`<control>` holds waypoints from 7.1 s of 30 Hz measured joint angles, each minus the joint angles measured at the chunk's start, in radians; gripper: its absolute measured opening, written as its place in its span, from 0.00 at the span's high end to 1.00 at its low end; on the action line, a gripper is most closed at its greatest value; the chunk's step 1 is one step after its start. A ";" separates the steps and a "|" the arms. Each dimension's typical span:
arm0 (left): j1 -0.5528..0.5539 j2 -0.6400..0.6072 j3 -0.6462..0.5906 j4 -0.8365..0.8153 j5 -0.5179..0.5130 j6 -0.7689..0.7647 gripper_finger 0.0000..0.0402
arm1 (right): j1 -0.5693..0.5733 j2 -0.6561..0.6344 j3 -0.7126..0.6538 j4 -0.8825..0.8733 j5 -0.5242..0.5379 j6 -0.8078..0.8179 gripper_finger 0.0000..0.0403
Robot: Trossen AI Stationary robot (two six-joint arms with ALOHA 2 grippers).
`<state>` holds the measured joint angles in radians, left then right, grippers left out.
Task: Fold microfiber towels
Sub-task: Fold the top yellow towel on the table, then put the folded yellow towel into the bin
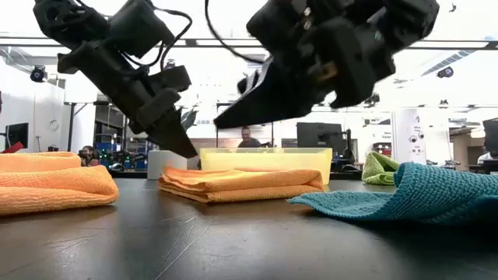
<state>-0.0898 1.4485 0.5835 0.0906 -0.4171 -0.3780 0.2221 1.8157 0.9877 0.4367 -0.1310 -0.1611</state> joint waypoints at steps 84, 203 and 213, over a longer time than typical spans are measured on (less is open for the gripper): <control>0.089 -0.008 0.000 0.032 0.121 -0.164 0.44 | 0.068 -0.256 -0.193 -0.238 0.316 0.899 0.82; 0.051 0.466 0.233 0.371 0.302 -0.374 0.85 | 0.151 -0.216 -0.359 -0.241 0.614 1.530 0.26; 0.050 0.466 0.231 0.370 0.301 -0.364 0.98 | 0.150 -0.210 -0.361 -0.244 0.602 1.511 0.72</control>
<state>-0.0399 1.9148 0.8146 0.4610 -0.1158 -0.7421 0.3725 1.6058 0.6270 0.1925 0.4713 1.3502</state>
